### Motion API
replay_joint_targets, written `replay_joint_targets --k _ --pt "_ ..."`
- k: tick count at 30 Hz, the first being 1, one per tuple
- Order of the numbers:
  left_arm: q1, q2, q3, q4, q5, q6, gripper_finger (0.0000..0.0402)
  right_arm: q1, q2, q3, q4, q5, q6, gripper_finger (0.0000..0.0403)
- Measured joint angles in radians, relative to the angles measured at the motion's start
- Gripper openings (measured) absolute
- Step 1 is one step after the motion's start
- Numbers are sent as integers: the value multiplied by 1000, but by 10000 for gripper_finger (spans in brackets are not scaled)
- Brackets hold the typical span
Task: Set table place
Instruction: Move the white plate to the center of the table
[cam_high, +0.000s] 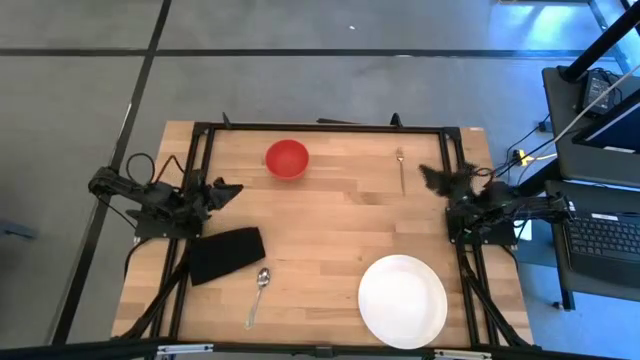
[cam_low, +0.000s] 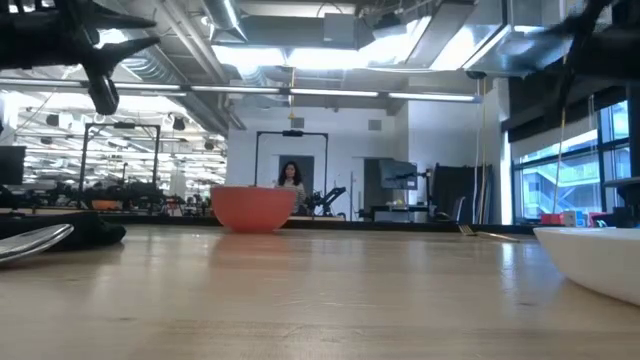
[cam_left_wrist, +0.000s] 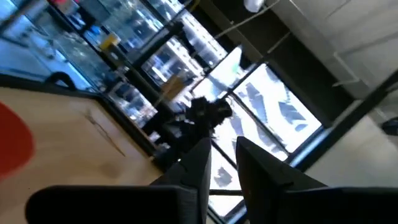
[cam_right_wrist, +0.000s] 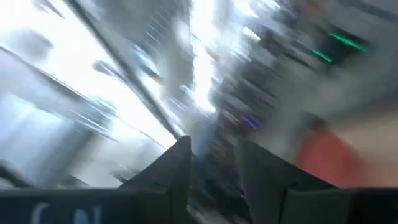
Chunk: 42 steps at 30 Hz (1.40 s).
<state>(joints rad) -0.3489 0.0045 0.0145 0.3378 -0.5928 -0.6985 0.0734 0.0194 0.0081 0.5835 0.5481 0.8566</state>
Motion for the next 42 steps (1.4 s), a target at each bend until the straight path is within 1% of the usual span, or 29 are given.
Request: replay_joint_targets --k 2,3,4,5,6,8,10,13,16,19,22,23,25,27,31,33,35,37,42 --pt "0 1 32 0 44 -12 69 0 23 32 219 -37 -176 129" --pt "0 3 56 3 58 -14 69 1 37 69 294 -71 -258 129" --pt "0 4 84 1 66 -10 69 1 54 115 332 -112 -334 129" --pt "0 9 119 -12 74 0 69 1 73 169 331 -148 -396 129" --pt "0 17 154 -19 80 15 69 1 103 231 292 -178 -446 129" --pt "0 42 229 -32 82 53 69 1 188 364 167 -211 -508 129" --pt "0 82 308 -55 101 95 69 1 301 507 17 -217 -521 129" --pt "0 165 443 -142 177 157 69 1 495 721 -199 -242 -511 129" --pt "0 270 584 -330 263 160 69 1 682 914 -408 -265 -496 129" --pt "-1 391 699 -550 289 158 69 1 829 1073 -646 -264 -522 129" --pt "-1 502 760 -677 302 158 69 1 941 1195 -867 -263 -511 129" --pt "-1 532 766 -695 313 158 69 1 975 1224 -917 -263 -499 129" --pt "0 587 769 -673 360 160 75 0 1033 1269 -975 -262 -501 129" --pt "0 641 769 -635 399 179 88 0 1082 1298 -977 -262 -486 129" --pt "0 723 769 -529 427 219 121 0 1160 1348 -960 -268 -313 129" --pt "1 754 771 -478 421 239 136 0 1189 1360 -973 -326 -246 129" --pt "8 776 771 -465 411 233 147 0 1210 1361 -991 -417 -233 129" --pt "12 790 770 -454 403 212 155 1 1224 1361 -1045 -500 -232 129" --pt "11 794 770 -452 336 180 165 4 1257 1362 -1245 -598 -246 129"
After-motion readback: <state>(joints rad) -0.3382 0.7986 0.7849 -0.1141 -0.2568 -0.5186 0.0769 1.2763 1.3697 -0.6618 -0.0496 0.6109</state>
